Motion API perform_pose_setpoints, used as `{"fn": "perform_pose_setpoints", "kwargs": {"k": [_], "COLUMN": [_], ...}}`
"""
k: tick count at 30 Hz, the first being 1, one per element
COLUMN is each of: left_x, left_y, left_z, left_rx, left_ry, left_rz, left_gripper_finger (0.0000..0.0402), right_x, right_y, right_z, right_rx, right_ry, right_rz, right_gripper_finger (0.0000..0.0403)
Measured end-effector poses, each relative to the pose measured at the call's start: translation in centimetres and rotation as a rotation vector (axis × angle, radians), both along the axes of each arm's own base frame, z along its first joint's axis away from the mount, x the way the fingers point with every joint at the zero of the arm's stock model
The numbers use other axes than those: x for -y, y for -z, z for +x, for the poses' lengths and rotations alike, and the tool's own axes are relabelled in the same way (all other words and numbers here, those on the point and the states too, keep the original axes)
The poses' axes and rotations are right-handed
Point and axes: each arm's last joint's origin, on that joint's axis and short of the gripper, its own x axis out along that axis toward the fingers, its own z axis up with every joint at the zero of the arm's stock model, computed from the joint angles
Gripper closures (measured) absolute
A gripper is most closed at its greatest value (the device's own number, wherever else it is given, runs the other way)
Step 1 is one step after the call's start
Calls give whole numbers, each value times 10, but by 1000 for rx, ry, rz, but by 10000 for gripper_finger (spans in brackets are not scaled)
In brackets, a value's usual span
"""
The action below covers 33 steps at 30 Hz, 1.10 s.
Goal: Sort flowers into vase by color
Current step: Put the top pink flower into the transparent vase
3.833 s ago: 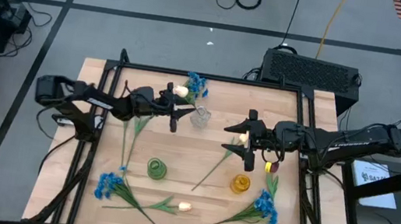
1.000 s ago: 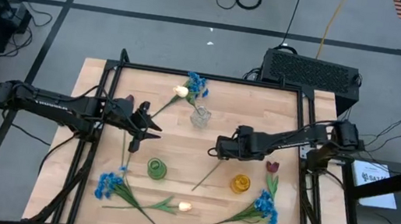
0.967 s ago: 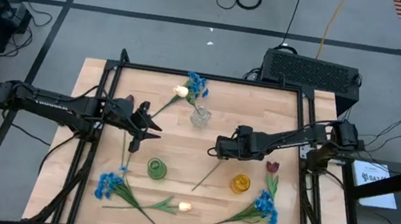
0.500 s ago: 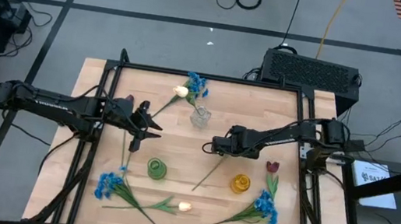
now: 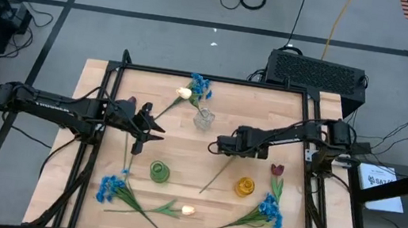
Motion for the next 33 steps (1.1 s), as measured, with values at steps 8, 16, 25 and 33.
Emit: {"fn": "perform_pose_setpoints", "kwargs": {"k": [8,16,25,33], "left_x": [0,0,0,0], "left_y": [0,0,1,1], "left_z": [0,0,0,0], "left_rx": [0,-2,-9,-8], "left_ry": [0,0,0,0], "left_rz": [0,0,0,0], "left_gripper_finger": [276,276,276,276], "right_x": [15,22,23,25], "right_y": [0,0,0,-9], "right_z": [-1,-2,-2,6], "right_rx": [-27,-45,-52,-30], "right_ry": [-63,-128,-164,-209], "right_rz": [25,21,14,-44], "right_gripper_finger": [290,329,365,383]}}
